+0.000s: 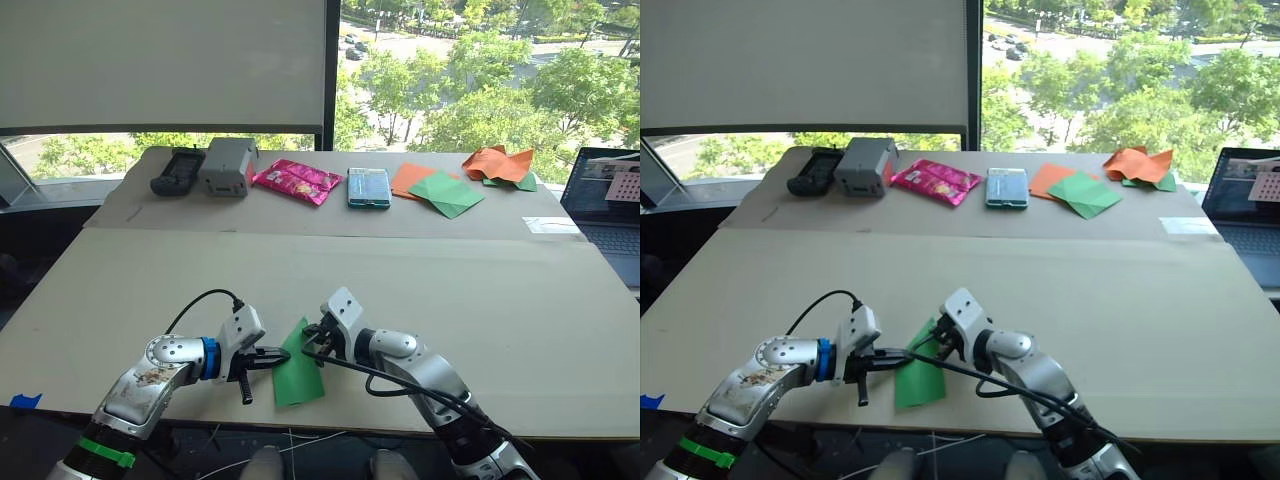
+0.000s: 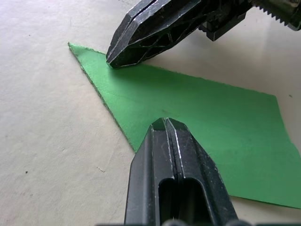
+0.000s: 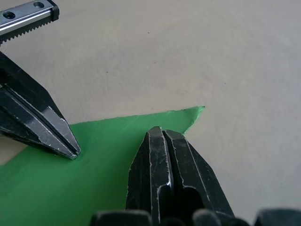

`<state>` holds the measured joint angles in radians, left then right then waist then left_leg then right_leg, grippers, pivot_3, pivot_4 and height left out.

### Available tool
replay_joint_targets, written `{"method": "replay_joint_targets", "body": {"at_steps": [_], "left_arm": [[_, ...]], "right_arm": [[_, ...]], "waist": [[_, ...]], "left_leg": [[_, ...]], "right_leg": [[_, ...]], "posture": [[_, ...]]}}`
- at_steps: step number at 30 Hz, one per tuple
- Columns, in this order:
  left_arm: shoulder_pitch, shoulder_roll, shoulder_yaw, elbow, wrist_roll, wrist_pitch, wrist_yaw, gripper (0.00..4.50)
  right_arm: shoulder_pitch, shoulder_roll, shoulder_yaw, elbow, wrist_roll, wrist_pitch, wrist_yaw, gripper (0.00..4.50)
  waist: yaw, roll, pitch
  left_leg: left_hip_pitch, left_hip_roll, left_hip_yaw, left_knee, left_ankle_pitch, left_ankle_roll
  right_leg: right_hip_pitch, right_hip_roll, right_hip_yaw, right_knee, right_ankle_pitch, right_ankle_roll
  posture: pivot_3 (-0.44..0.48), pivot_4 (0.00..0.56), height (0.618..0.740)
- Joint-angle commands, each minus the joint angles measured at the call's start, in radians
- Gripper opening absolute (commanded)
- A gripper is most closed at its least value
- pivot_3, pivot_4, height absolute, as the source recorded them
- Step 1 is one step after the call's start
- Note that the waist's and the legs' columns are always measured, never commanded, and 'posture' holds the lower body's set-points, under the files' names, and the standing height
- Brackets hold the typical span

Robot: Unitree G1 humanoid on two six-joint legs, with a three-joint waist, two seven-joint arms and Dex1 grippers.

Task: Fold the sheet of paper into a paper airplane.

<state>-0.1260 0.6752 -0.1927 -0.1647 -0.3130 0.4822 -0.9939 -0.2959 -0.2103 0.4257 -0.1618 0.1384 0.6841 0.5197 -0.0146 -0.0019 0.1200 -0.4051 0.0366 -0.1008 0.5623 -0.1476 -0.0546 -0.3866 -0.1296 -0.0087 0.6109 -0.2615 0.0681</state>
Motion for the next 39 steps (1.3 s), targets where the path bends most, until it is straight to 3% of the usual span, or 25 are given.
{"method": "replay_joint_targets", "body": {"at_steps": [1, 39], "left_arm": [[0.016, 0.02, -0.019, 0.029, 0.041, 0.015, 0.01, 0.04], [0.02, 0.031, -0.034, 0.037, 0.052, 0.002, 0.005, 0.04]], "right_arm": [[0.033, -0.021, 0.048, 0.01, -0.014, 0.059, 0.015, 0.0], [0.243, -0.267, 0.124, -0.22, 0.078, 0.176, 0.147, 0.0]], "waist": [[0.0, 0.0, 0.0], [0.0, -0.001, -0.002]], "left_leg": [[0.0, 0.0, 0.0, 0.0, 0.0, 0.0], [0.0, 0.0, 0.0, 0.0, 0.0, -0.001]], "right_leg": [[0.0, 0.0, 0.0, 0.0, 0.0, 0.0], [0.0, -0.001, 0.0, -0.007, -0.001, -0.001]], "posture": [[0.0, 0.15, 0.72], [0.0, 0.15, 0.72]]}}
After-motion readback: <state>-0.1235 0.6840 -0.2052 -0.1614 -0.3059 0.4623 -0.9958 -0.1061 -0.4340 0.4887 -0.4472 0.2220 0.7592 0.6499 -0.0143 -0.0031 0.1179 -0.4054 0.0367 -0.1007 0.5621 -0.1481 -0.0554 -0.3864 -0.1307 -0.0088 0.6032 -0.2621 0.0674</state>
